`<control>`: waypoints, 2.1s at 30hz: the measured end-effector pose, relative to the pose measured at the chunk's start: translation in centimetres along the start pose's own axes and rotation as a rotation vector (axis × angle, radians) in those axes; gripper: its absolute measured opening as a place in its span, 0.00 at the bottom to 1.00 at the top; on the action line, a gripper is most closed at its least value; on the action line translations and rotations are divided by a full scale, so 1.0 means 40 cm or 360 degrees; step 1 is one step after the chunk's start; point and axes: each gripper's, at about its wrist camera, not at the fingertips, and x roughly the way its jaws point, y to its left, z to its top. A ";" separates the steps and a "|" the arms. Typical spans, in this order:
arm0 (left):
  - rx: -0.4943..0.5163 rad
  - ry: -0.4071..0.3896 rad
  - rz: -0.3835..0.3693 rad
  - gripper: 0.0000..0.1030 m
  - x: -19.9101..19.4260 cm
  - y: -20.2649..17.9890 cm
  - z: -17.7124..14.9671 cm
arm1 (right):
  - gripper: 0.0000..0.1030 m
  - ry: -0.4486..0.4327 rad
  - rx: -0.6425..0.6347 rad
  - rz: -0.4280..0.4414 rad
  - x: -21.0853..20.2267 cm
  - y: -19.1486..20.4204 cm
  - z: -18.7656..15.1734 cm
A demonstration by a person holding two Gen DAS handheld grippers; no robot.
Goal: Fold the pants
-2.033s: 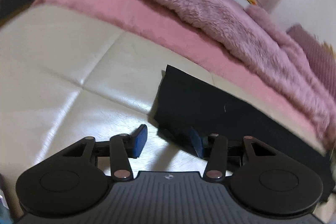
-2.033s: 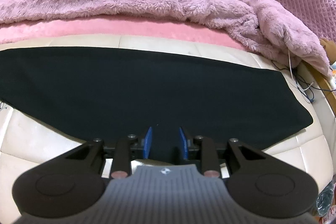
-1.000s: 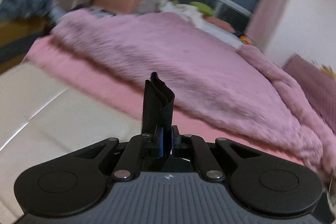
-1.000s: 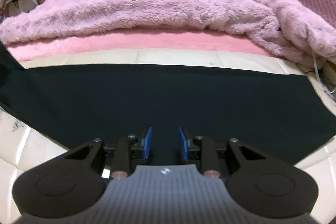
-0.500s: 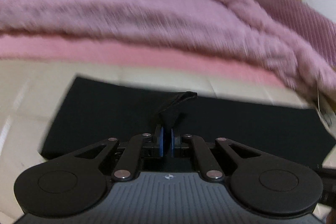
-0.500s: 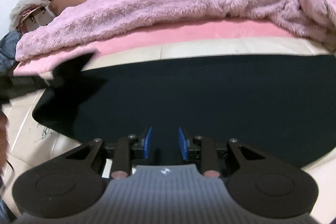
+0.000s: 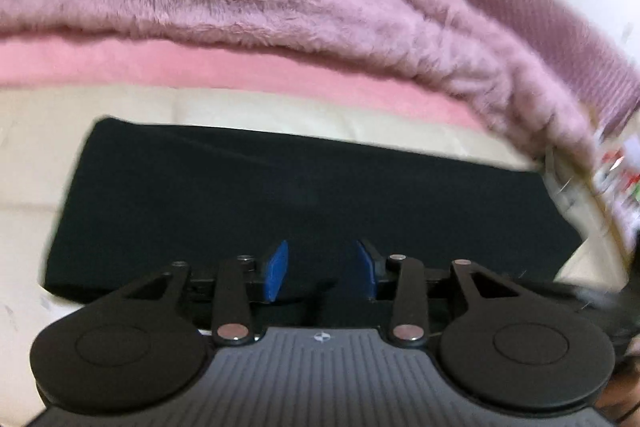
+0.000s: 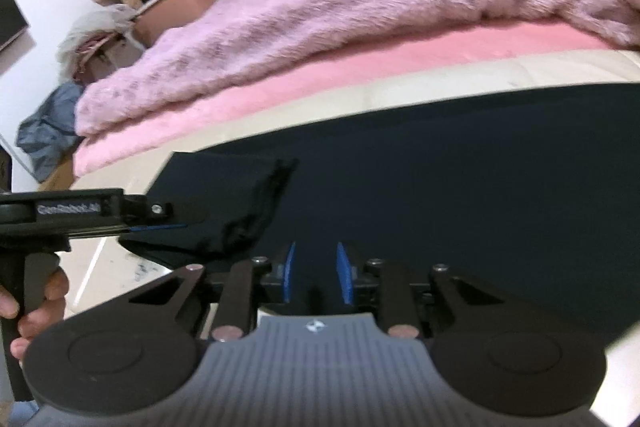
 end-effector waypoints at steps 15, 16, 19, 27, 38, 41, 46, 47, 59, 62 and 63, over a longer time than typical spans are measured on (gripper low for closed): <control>0.0442 0.0083 0.0218 0.33 0.072 -0.061 -0.060 | 0.16 0.0046 0.0015 0.0161 0.089 0.051 0.025; 0.0464 0.0088 0.0231 0.33 0.076 -0.062 -0.063 | 0.16 0.0048 0.0016 0.0177 0.098 0.055 0.027; 0.0453 0.0087 0.0219 0.15 0.080 -0.056 -0.061 | 0.10 0.0064 0.0049 0.0236 0.128 0.066 0.037; 0.0083 0.0010 0.0012 0.04 0.009 0.038 -0.007 | 0.06 0.0197 0.0108 0.0284 0.217 0.068 0.036; 0.0066 0.0132 -0.0063 0.04 0.060 -0.001 0.026 | 0.00 0.0215 0.0058 0.0240 0.238 0.069 0.023; -0.0030 0.0243 -0.0048 0.05 0.099 0.020 0.001 | 0.00 0.0222 0.0069 0.0247 0.235 0.064 0.025; -0.0221 0.0253 -0.0203 0.31 0.098 0.047 0.010 | 0.01 0.0201 0.0023 0.0210 0.201 0.066 0.032; -0.0239 0.0250 -0.0222 0.35 0.101 0.048 0.012 | 0.01 0.0181 0.0021 0.0196 0.190 0.064 0.034; -0.0372 0.0034 -0.0155 0.40 0.000 0.137 0.024 | 0.29 0.0154 0.0385 0.0346 0.211 -0.002 0.061; -0.0386 -0.0031 -0.0079 0.40 -0.037 0.172 0.023 | 0.29 0.0189 0.0453 0.0370 0.250 -0.006 0.065; -0.0404 -0.0051 -0.0064 0.40 -0.048 0.182 0.021 | 0.28 0.0199 0.0502 0.0389 0.265 -0.010 0.063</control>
